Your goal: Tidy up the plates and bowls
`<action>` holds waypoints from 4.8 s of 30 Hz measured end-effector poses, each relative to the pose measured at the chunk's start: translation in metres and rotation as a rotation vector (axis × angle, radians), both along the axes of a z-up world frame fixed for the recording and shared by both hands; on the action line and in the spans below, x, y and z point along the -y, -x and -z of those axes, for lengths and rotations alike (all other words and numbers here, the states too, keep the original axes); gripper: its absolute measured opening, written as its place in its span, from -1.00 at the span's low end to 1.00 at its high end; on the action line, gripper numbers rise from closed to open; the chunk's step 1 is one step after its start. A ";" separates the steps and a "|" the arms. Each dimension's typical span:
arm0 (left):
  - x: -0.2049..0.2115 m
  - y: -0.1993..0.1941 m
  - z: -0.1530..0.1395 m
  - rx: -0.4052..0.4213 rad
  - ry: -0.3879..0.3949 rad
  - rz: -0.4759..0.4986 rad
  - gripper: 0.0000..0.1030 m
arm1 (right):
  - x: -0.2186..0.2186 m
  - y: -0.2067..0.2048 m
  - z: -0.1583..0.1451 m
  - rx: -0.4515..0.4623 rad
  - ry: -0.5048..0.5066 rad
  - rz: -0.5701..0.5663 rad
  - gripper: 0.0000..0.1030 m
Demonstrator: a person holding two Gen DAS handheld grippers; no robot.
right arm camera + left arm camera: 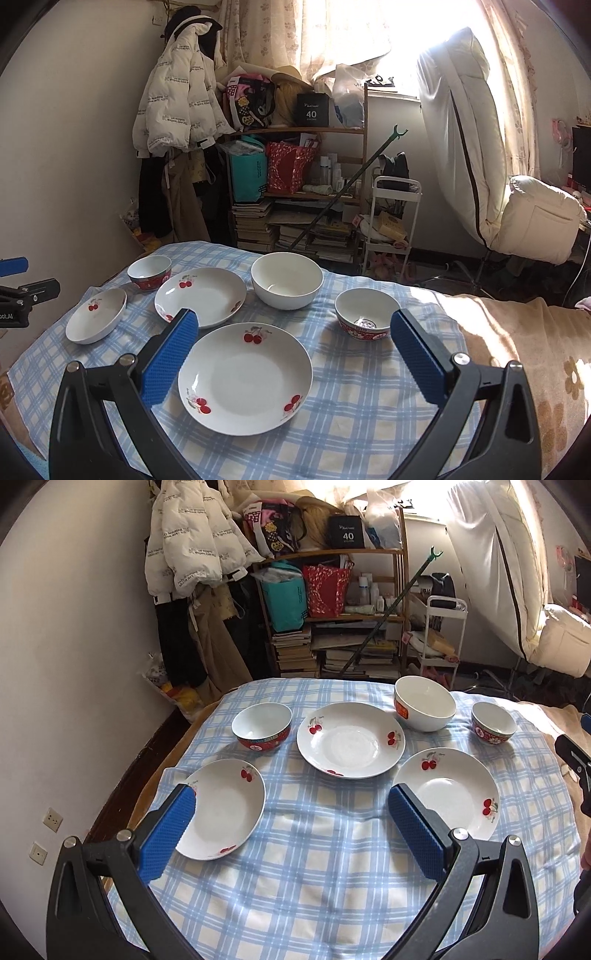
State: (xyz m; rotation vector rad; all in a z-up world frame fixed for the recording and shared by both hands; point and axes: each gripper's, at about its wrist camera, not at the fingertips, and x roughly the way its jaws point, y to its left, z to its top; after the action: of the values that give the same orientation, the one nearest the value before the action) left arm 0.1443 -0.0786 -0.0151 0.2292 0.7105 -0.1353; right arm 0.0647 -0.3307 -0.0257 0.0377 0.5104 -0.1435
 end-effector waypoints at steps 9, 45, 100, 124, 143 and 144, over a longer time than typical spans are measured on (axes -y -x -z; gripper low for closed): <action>0.030 -0.052 0.034 -0.142 0.028 -0.026 0.99 | 0.012 -0.045 0.039 -0.116 -0.073 -0.038 1.00; 0.107 -0.085 0.174 -0.574 0.092 0.099 -0.61 | 0.035 -0.117 0.157 -0.580 -0.155 -0.015 -0.57; -0.015 0.007 0.155 -0.601 0.230 0.036 -0.72 | -0.050 -0.033 0.139 -0.531 -0.281 -0.059 -0.66; -0.028 0.021 0.171 -0.601 0.182 -0.009 -0.72 | -0.067 -0.018 0.166 -0.583 -0.275 -0.097 -0.66; -0.028 0.020 0.172 -0.598 0.199 -0.017 -0.69 | -0.066 -0.021 0.172 -0.576 -0.289 -0.085 -0.66; -0.028 0.020 0.172 -0.598 0.201 -0.019 -0.69 | -0.066 -0.021 0.172 -0.577 -0.292 -0.085 -0.66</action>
State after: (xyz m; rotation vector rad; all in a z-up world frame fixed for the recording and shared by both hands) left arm 0.1244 -0.0511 -0.1873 -0.0174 1.2848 -0.2609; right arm 0.0861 -0.2651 -0.1977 0.2645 1.1049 0.0083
